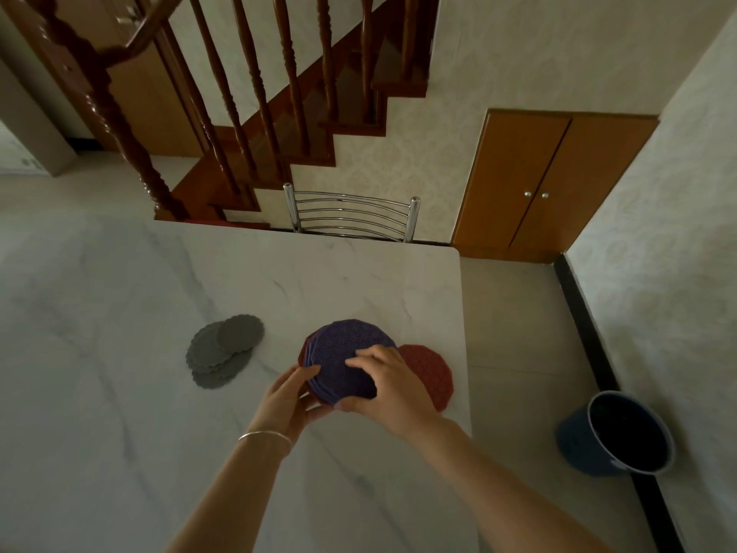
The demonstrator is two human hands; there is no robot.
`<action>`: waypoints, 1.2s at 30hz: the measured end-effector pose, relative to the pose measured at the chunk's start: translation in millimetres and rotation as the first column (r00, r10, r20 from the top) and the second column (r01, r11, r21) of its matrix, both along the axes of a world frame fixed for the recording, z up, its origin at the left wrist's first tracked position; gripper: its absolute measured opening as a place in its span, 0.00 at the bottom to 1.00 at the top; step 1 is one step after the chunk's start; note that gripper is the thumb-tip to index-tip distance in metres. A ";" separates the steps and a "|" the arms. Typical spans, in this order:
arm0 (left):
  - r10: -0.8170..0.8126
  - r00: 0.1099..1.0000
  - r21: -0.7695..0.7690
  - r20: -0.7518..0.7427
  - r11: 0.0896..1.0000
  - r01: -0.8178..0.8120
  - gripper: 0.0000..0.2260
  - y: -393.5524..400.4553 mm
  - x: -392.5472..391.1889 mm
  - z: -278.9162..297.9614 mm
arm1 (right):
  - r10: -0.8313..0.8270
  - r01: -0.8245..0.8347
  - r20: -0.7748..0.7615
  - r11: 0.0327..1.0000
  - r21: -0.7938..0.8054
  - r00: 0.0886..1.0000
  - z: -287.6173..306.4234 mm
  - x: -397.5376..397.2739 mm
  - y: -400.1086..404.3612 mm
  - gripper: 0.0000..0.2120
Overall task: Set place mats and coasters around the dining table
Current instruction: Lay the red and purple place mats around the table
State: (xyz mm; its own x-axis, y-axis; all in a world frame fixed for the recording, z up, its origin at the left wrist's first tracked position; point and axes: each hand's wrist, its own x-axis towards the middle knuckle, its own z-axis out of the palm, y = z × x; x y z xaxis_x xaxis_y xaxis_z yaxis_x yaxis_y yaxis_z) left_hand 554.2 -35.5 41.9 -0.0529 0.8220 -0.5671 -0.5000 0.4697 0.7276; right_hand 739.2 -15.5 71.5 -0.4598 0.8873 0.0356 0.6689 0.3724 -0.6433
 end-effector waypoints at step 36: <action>-0.183 0.983 0.038 0.010 0.983 0.182 0.05 -76.7 -300.0 4.6 | -0.519 0.483 0.125 0.844 0.235 0.846 6.4 -205.0 -126.1 0.16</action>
State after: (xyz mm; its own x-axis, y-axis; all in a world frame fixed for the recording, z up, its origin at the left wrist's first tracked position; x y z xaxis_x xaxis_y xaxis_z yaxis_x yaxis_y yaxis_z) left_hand 254.3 -112.3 46.6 0.1071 0.8374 -0.5360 -0.4181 0.5270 0.7399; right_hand 534.2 -141.7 77.9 0.0313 0.9821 0.1855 0.8921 0.0563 -0.4484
